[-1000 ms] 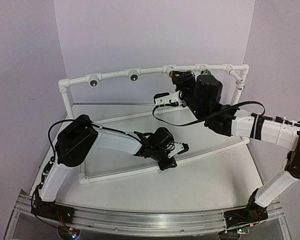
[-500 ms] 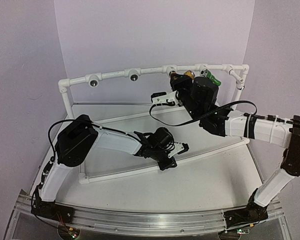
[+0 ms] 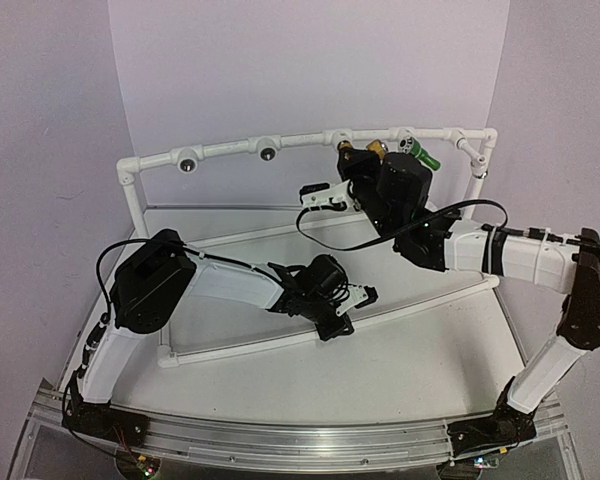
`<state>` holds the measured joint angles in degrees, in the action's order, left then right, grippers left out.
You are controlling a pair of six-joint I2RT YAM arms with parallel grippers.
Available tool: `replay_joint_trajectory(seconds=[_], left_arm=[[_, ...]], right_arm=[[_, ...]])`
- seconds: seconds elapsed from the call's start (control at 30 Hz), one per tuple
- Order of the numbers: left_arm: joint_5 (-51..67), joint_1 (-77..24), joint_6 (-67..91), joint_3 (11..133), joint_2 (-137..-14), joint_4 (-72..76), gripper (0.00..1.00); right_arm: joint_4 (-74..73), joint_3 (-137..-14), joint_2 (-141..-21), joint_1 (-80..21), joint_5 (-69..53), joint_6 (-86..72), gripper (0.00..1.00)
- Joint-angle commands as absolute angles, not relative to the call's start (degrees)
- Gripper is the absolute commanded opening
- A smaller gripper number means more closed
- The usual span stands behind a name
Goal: Install the water faucets
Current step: Screw the water faucet onto the adaptor.
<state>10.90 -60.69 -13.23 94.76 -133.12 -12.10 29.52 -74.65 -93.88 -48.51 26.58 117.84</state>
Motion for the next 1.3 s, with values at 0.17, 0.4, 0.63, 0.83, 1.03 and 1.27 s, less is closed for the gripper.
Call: replay_joint_trajectory(seconds=[0.17, 0.4, 0.63, 0.83, 1.03, 1.27], left_arm=[[20.52, -62.84, -15.03, 91.21, -138.35, -26.38, 0.00], [20.54, -62.84, -15.08, 92.36, -139.92, -27.24, 0.00], [21.01, -62.76, -15.19, 92.98, -140.46, -27.84, 0.00], [21.33, -62.82, -15.20, 93.06, -140.50, -27.95, 0.00], [21.45, -62.84, -15.24, 93.00, -140.36, -28.04, 0.00], [21.63, -62.82, -15.21, 92.89, -140.16, -28.15, 0.00]], right_arm=[[33.45, -79.07, -98.12, -47.40, 29.18, 118.98, 0.00], [35.57, -79.12, -98.77, -47.55, 31.26, 113.52, 0.00], [34.45, -80.15, -99.31, -48.15, 35.27, 102.11, 0.00], [32.36, -81.77, -99.80, -48.29, 37.50, 93.45, 0.00], [27.76, -83.99, -99.77, -48.39, 38.23, 83.99, 0.00], [24.32, -84.77, -99.93, -48.51, 38.45, 75.87, 0.00]])
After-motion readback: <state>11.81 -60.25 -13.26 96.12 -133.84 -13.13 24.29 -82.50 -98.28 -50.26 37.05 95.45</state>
